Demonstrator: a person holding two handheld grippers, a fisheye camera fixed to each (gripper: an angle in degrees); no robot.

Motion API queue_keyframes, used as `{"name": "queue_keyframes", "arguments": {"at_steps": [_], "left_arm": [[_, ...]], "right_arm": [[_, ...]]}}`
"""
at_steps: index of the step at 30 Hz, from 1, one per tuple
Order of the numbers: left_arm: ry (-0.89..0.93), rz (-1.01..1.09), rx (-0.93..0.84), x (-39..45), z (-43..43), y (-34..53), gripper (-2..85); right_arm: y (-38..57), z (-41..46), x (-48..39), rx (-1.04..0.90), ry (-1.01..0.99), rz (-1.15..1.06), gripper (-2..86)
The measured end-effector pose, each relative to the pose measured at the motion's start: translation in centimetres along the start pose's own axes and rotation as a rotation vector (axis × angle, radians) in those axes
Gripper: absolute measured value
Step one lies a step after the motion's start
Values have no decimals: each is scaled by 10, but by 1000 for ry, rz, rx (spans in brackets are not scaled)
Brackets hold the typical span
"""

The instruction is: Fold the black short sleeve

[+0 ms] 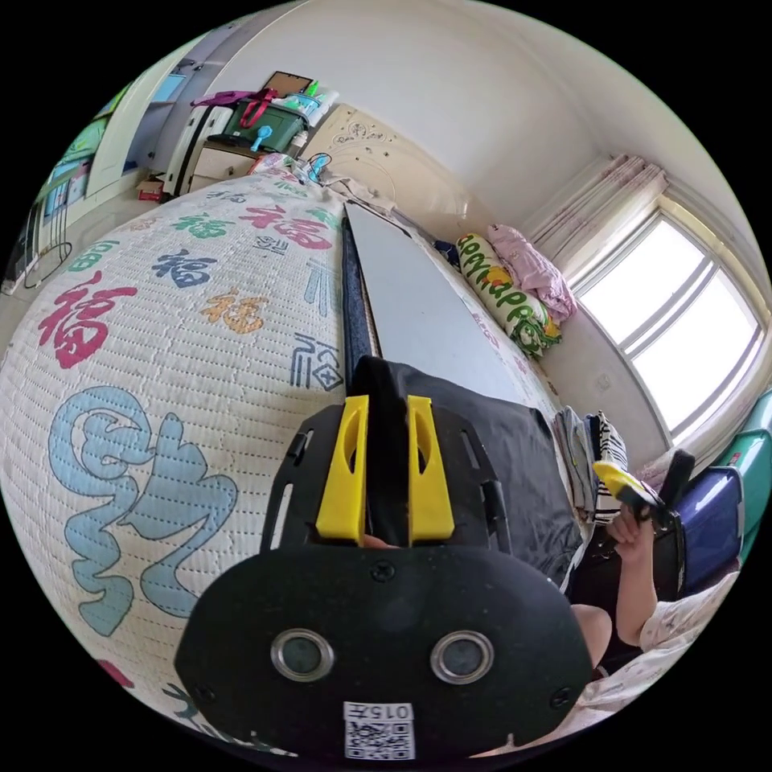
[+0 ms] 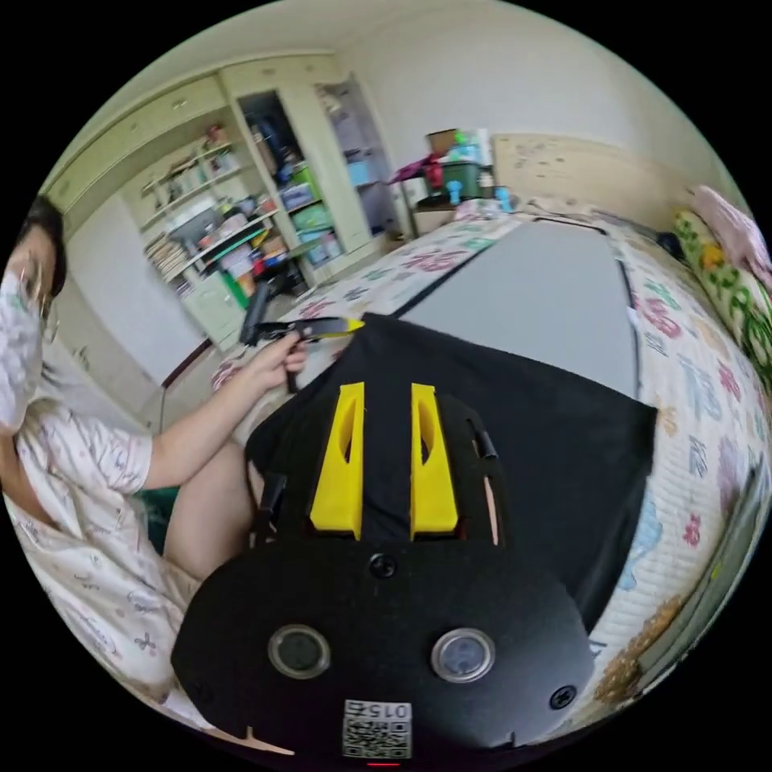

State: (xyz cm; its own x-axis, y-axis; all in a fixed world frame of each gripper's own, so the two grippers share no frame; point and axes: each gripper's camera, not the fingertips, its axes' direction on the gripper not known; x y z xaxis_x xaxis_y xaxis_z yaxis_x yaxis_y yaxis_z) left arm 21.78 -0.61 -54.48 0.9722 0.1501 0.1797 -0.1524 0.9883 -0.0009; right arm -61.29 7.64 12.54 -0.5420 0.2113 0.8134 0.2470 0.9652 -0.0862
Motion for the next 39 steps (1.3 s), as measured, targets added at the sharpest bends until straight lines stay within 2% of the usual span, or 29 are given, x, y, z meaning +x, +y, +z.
{"name": "queue_keyframes", "arguments": {"at_steps": [5,9,10,15,20,27,32,34,39], "left_arm": [[51,-93,28,-16,-21,-13,82],[98,-162,41,-35,-27,-33,82],[113,-165,39,-38,-26,-41,82],[129,-204,28,-47,-7,-65,83],[185,-265,53,-60,10,-73,80],[204,-339,112,-90,23,-68,70],[178,-242,16,-91,53,-74,25],[81,-162,10,-80,58,-74,10],[-17,-50,8,-73,78,-64,3]], "right_arm": [[61,89,-114,-206,-211,-302,110],[135,148,-146,-383,-68,-454,111],[155,150,-142,-369,-36,-464,106],[227,175,-116,-446,-32,-469,95],[286,181,-103,-453,-132,-532,86],[356,200,-91,-483,-28,-591,79],[389,207,-84,-484,28,-617,23],[402,195,-81,-430,37,-615,8],[431,172,-75,-380,4,-645,-1]]}}
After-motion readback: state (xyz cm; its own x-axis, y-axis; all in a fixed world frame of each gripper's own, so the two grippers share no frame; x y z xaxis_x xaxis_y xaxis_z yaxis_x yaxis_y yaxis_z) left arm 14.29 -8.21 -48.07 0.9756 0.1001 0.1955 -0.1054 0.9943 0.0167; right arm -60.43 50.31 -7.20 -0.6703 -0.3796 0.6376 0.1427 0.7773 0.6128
